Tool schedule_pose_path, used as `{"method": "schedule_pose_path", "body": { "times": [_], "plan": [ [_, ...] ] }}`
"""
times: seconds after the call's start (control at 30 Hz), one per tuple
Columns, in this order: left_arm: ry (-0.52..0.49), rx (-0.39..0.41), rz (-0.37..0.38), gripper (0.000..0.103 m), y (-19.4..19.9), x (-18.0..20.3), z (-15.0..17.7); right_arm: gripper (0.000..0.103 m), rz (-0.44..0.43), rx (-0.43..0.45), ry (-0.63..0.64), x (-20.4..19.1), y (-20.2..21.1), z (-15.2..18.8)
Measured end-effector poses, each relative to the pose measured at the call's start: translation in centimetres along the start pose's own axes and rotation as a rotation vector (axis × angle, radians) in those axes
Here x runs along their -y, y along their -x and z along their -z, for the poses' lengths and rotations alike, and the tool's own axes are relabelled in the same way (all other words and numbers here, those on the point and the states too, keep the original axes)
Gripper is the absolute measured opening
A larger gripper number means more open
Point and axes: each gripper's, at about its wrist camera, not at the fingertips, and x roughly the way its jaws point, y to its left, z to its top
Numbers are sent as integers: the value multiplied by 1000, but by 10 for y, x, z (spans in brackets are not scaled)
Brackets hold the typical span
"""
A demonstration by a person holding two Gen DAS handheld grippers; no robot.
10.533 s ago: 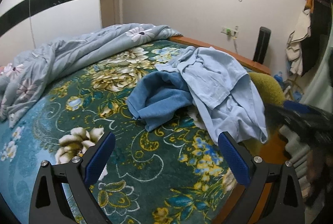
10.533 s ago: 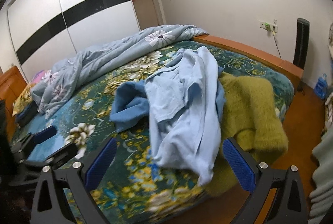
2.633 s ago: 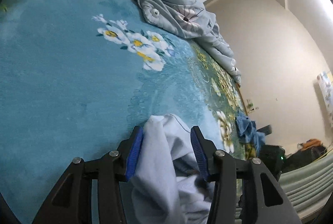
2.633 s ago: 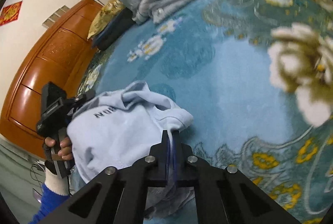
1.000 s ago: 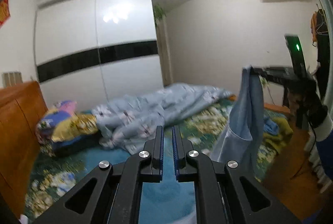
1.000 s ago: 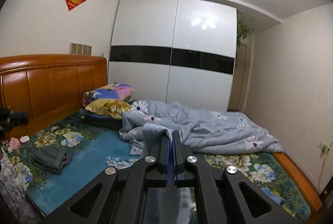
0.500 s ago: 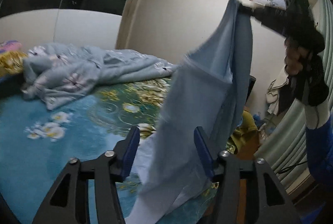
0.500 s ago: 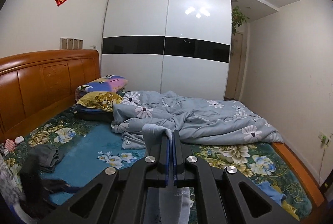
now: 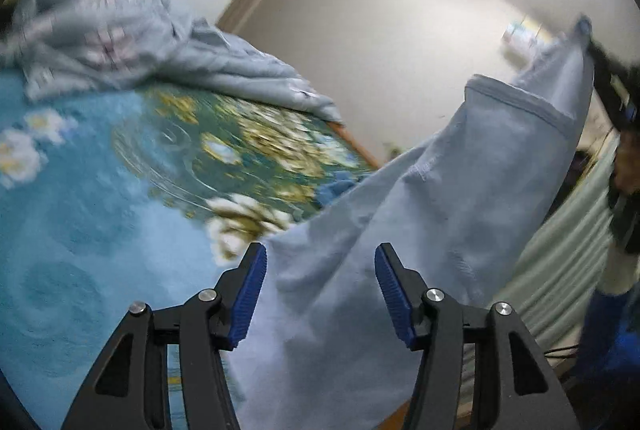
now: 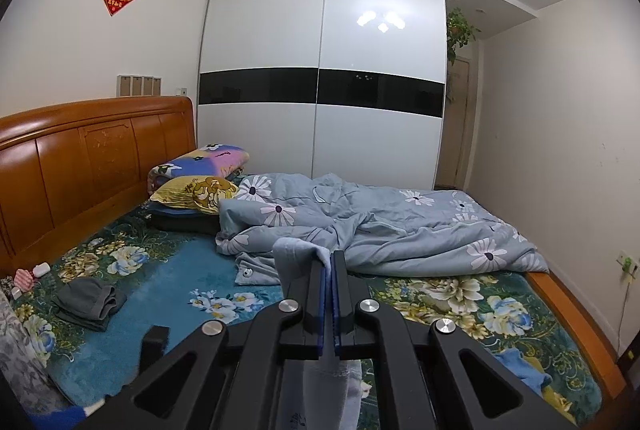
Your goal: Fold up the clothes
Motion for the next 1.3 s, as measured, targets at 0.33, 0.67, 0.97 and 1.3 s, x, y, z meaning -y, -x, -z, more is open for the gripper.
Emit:
{"method": "schedule_pose_path", "body": {
  "times": [0.33,0.67,0.97,1.3],
  "plan": [
    [129,-59,340,43,-29,-8,17,3,47,-1,33,-5,14,-5],
    [-41,138,191,1,43,43,13,3,73,15,-5,-11,30,-16],
    [-154,366,-34,1,151,88,1,3,68,92,6,-37,73,-42],
    [-281,363,-250,5,185,146,3,3,42,94,40,-70,92,-63]
  ]
}}
